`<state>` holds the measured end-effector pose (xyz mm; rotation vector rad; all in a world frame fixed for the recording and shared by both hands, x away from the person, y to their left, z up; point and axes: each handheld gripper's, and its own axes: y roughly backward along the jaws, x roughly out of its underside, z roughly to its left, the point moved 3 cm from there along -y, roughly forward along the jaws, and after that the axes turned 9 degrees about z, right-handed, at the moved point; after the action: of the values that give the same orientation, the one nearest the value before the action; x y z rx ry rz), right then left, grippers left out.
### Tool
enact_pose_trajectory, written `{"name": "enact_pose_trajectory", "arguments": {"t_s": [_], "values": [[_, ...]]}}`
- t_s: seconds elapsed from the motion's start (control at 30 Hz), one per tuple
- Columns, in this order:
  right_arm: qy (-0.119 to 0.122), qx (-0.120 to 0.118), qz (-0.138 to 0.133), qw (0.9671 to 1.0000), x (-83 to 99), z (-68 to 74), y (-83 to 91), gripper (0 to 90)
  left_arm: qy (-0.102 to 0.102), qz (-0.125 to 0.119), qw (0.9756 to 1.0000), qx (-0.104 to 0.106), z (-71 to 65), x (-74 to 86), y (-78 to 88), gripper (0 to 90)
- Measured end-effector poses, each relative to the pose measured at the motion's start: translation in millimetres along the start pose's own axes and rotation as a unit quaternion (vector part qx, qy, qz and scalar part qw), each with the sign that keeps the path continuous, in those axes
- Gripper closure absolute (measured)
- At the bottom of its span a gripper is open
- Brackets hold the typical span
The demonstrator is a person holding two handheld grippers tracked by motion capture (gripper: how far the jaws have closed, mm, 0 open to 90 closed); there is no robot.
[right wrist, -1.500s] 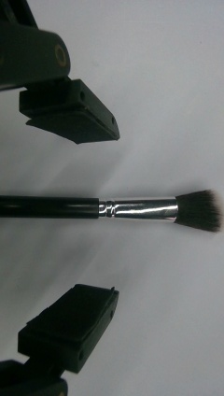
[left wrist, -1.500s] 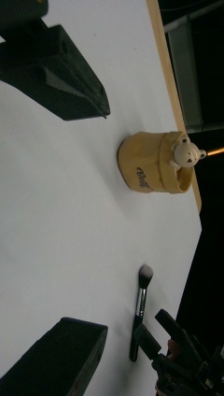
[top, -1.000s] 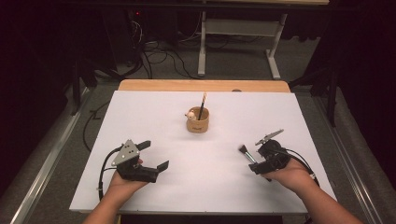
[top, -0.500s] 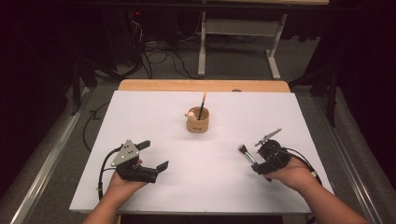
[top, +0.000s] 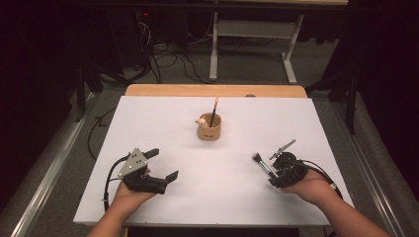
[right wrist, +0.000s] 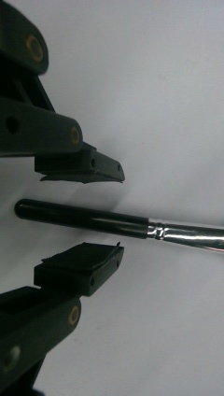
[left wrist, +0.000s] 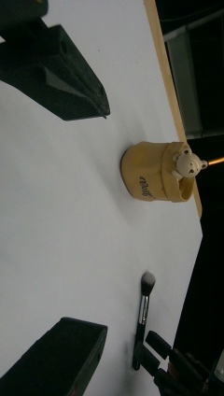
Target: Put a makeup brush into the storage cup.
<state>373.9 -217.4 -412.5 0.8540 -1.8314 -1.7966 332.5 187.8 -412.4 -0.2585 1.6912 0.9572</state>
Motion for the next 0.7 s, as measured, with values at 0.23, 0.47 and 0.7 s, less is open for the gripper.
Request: {"name": "enact_pose_trajectory", "arguments": {"t_s": [0.23, 0.47, 0.7], "values": [[-0.001, -0.006, 0.011, 0.9999, 7.7, -0.8, -1.2, 67.7, -0.003, 0.000, 1.0000, 0.000, -0.6, -0.2, -0.2, 0.0], [-0.005, -0.012, 0.017, 0.9998, 11.0, -0.3, -3.5, 71.1, -0.004, 0.001, 1.0000, 0.000, -0.6, -0.3, -0.5, 0.0], [-0.007, -0.012, 0.023, 0.9996, 10.9, -0.4, -6.4, 73.6, -0.004, 0.001, 1.0000, 0.000, -0.5, -0.2, -0.6, 0.0]]}}
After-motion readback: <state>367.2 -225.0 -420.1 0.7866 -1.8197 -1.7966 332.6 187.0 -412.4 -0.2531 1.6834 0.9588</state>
